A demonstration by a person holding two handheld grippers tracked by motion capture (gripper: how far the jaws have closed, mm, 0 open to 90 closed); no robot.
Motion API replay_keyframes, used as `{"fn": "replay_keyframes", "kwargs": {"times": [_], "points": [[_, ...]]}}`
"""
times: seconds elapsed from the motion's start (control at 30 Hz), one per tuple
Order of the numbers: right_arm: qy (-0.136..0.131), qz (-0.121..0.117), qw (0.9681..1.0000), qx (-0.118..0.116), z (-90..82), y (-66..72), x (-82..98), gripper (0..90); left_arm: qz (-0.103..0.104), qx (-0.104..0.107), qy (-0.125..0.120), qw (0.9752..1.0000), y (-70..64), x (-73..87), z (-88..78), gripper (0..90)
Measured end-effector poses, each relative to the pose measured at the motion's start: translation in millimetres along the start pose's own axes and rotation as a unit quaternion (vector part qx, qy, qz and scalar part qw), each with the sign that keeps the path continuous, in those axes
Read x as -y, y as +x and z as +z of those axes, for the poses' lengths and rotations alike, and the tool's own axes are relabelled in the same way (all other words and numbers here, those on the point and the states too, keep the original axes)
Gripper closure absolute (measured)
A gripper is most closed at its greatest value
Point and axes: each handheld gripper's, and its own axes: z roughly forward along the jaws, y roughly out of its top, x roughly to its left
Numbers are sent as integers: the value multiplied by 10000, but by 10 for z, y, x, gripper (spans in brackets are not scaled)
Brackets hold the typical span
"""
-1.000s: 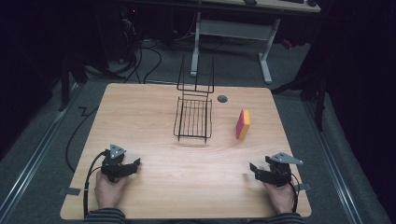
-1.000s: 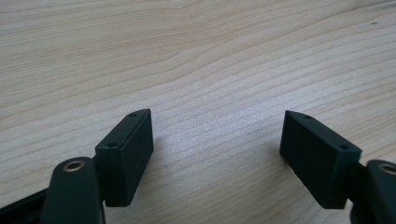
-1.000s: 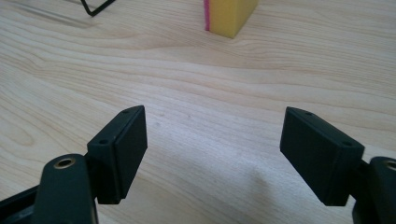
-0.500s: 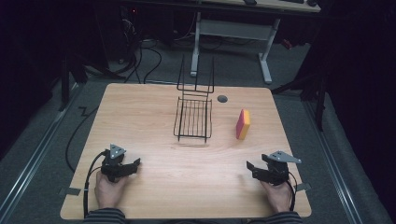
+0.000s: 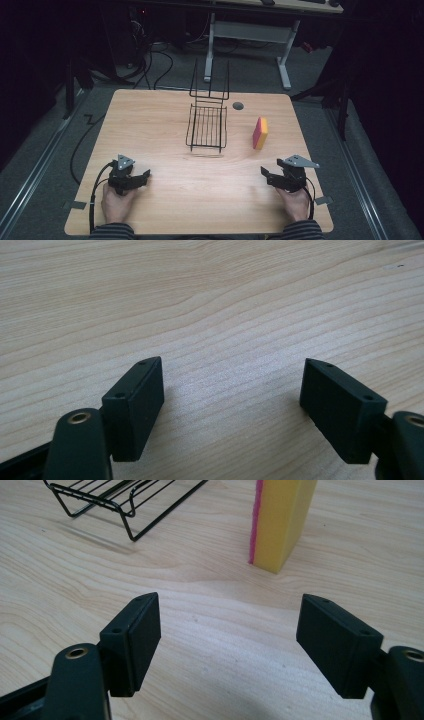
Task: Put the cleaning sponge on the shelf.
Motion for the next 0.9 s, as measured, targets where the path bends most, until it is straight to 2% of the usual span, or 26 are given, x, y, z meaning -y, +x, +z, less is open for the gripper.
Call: {"fn": "replay_keyframes", "kwargs": {"times": [0.4,0.57,0.9], "points": [[-28,-15,10000,41,33,25,-179,273,-5,7,-2,10000,1,0,0,260],[-51,-103,9999,114,73,32,-267,277,-3,7,-1,10000,2,0,0,260],[-97,0,9996,254,167,9,-417,278,-2,9,-1,10000,1,0,0,260]]}}
